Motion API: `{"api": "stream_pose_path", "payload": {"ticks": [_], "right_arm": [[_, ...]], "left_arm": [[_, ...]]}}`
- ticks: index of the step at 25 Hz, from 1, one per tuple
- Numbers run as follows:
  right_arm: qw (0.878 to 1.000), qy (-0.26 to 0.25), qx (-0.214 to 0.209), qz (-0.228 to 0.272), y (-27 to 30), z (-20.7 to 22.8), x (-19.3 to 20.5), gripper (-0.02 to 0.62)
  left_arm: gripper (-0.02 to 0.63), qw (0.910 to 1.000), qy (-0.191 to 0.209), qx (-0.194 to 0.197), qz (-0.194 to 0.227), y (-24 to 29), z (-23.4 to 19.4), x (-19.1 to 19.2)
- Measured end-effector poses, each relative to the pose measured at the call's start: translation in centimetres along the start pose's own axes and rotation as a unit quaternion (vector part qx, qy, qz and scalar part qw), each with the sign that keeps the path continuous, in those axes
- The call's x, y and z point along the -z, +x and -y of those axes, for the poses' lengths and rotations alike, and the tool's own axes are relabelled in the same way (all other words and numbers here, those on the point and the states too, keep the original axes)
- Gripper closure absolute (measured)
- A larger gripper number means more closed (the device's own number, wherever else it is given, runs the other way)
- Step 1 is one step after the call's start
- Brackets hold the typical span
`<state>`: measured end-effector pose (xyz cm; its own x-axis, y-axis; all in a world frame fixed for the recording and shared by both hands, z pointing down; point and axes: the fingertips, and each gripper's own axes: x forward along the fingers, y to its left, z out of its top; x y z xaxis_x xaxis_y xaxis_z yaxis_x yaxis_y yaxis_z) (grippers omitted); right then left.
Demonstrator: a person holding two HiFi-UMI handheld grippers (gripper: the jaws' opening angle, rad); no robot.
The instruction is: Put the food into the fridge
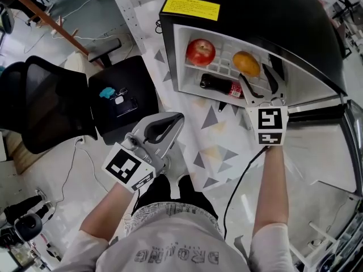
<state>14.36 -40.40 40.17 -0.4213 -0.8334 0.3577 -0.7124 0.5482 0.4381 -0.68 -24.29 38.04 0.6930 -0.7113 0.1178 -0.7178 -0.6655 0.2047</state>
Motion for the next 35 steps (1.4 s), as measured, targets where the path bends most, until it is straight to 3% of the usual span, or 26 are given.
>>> {"api": "stream_pose_path", "payload": {"ticks": [5,9,11,26,35], "right_arm": [[1.000,0.021,0.005,0.015,-2.3,0.0,-1.4,0.330],[0.996,0.079,0.004,0.040,-4.1,-0.2,-2.4,0.335],[0.994,0.099,0.010,0.047,-5.1,-0.2,-2.5,0.370],[0.985,0.139,0.049,0.093,-11.9,-2.5,-5.9,0.478],[0.981,0.160,0.032,0.101,-14.5,-5.3,-6.4,0.541]], "left_arm": [[0.598,0.9999,0.009,0.010,0.005,-0.7,0.7,-1.1],[0.598,0.9996,0.019,0.019,0.007,-1.4,1.2,-1.8],[0.598,0.9995,0.022,0.023,0.006,-1.7,1.5,-2.0],[0.598,0.9968,0.046,0.066,0.007,-4.1,3.6,-3.1],[0.598,0.9952,0.053,0.082,0.008,-5.1,4.7,-3.6]]}}
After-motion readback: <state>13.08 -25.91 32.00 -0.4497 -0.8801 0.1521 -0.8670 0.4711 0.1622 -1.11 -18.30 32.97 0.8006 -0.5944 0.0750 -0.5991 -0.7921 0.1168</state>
